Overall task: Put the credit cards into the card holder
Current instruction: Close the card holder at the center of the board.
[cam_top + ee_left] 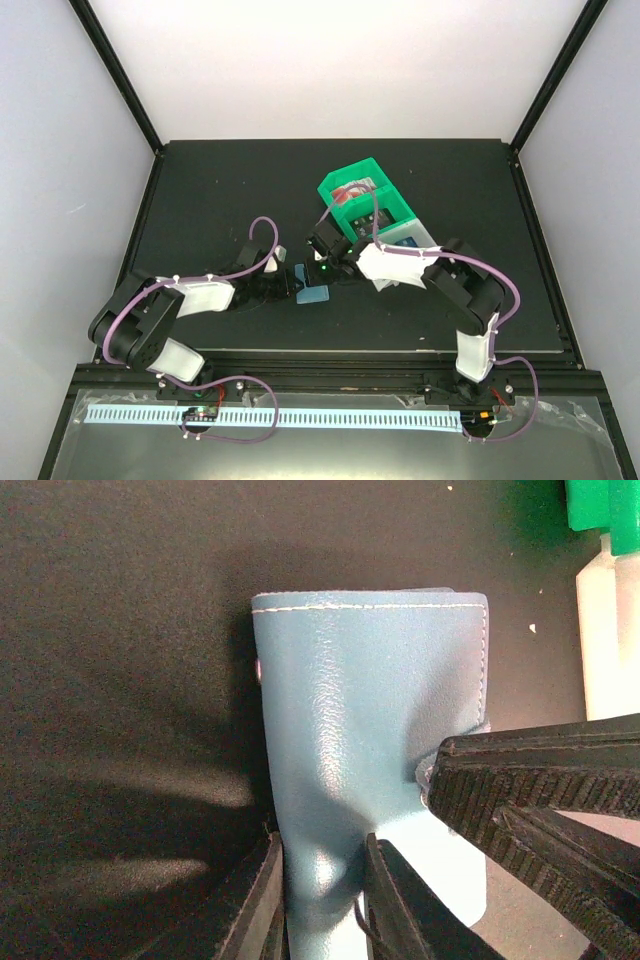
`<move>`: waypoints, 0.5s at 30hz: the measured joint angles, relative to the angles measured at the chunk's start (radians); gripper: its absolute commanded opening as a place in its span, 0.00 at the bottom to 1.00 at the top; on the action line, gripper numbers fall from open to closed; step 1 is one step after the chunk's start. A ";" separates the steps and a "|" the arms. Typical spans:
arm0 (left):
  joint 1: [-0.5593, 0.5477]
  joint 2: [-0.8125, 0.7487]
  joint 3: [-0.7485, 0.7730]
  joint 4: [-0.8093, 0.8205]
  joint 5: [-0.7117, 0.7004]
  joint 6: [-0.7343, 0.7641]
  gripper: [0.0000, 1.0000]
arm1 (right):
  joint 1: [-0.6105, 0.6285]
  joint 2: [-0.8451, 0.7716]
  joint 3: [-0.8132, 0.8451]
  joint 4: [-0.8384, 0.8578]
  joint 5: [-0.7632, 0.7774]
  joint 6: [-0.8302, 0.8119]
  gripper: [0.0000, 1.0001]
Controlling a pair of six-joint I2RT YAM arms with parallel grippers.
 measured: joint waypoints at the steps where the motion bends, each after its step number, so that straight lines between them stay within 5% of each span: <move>1: 0.000 0.001 0.000 0.000 0.000 0.000 0.24 | 0.000 -0.002 -0.005 0.007 0.000 0.003 0.01; 15: -0.002 0.011 0.009 0.004 0.000 0.003 0.23 | 0.006 -0.061 -0.085 0.060 -0.009 0.027 0.01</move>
